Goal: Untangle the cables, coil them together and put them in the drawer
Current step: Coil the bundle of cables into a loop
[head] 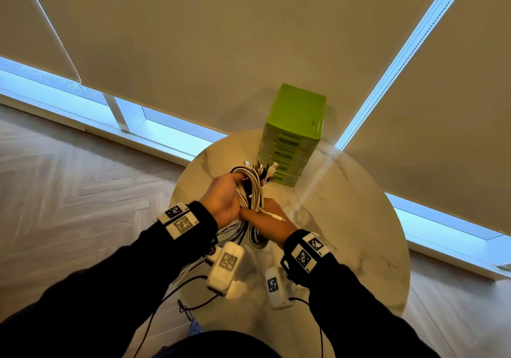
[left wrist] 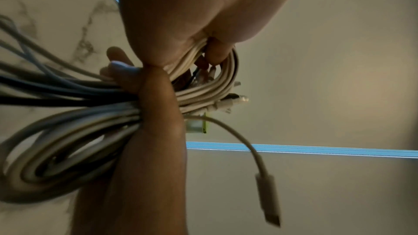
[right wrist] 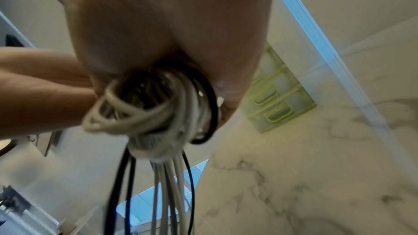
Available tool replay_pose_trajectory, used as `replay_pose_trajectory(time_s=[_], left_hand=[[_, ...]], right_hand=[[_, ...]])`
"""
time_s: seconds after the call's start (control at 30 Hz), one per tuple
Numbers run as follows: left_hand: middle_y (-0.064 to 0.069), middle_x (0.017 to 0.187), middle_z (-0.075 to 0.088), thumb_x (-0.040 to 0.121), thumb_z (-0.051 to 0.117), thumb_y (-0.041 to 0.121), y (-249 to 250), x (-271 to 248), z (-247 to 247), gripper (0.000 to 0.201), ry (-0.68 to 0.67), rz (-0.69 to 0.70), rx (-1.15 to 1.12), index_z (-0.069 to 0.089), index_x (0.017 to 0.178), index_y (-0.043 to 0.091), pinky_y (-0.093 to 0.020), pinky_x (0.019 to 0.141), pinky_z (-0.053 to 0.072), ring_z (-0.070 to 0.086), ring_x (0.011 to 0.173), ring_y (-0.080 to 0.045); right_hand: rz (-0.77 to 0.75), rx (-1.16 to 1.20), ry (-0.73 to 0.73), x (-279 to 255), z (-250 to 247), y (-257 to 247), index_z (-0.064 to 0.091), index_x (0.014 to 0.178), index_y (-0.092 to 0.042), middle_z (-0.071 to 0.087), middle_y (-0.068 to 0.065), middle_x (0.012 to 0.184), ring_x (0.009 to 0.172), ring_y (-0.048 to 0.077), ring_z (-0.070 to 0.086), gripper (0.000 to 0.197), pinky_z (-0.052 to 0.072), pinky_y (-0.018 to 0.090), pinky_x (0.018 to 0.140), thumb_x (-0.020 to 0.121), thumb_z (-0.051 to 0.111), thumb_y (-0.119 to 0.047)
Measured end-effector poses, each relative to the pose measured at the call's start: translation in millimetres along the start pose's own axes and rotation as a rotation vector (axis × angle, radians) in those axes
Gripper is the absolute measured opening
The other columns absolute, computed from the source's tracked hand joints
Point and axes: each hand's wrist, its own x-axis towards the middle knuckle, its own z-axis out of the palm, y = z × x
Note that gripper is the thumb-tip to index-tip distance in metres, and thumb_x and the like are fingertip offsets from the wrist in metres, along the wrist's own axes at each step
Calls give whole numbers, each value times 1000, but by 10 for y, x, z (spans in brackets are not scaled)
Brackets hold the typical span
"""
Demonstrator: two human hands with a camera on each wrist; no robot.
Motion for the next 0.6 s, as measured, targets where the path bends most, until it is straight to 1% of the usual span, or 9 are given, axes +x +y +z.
replay_pose_trajectory(time_s=[0.07,0.13,0.23,0.3,0.33,0.37,0.43,0.53,0.6], left_hand=[[-15,89,74,103,35,9,33,23,-27,37,-69,-43,2,71,109,-2,-34,70,59,71,76,-23],[-19,98,71,103,35,11,90,32,-75,38,-173,-99,27,67,118,-4,-35,75,58,68,83,-26],[-15,97,71,101,37,7,190,53,-165,33,-302,-65,86,66,114,-1,-31,75,57,67,85,-23],[-12,106,69,97,42,9,214,92,-258,29,-318,1,134,63,117,7,-31,89,50,64,95,-21],[-11,116,67,93,50,14,207,119,-331,32,-323,21,185,59,123,11,-33,98,45,62,105,-20],[-9,127,64,86,58,21,185,144,-422,45,-331,38,283,55,129,14,-35,106,42,60,116,-20],[-4,140,57,78,72,33,105,111,-601,63,-421,54,584,47,135,24,-34,110,40,54,127,-17],[13,136,56,92,72,35,-114,10,-766,54,-741,82,1008,44,138,38,-22,107,42,53,126,-1],[17,138,58,90,71,49,-294,-7,-833,57,-733,120,1151,47,141,39,-26,109,43,54,125,3]], right_hand=[[10,129,20,-20,53,-14,72,89,-11,72,10,88,85,23,66,26,53,49,85,69,66,-27],[3,273,-8,-55,87,-6,75,87,-10,75,14,91,90,32,70,16,55,51,92,76,66,-16],[58,496,-76,-91,102,9,72,78,-2,69,22,82,71,34,68,13,57,48,79,87,62,-5],[83,542,-52,-74,88,-4,68,81,2,65,22,80,61,29,62,15,54,40,67,90,62,-8],[84,555,-25,-64,75,-16,66,83,4,64,22,80,58,27,60,16,53,37,63,92,62,-9],[83,572,1,-58,54,-38,66,87,7,65,22,81,56,26,60,18,53,35,60,93,62,-10],[70,613,59,-44,14,-90,70,93,9,69,23,81,58,27,63,23,55,34,59,94,63,-13],[54,696,84,-25,-25,-210,78,86,0,73,23,88,75,32,71,23,59,41,72,94,64,-17],[6,692,73,21,-37,-266,76,91,0,74,22,102,96,33,72,21,56,42,89,95,62,-15]])
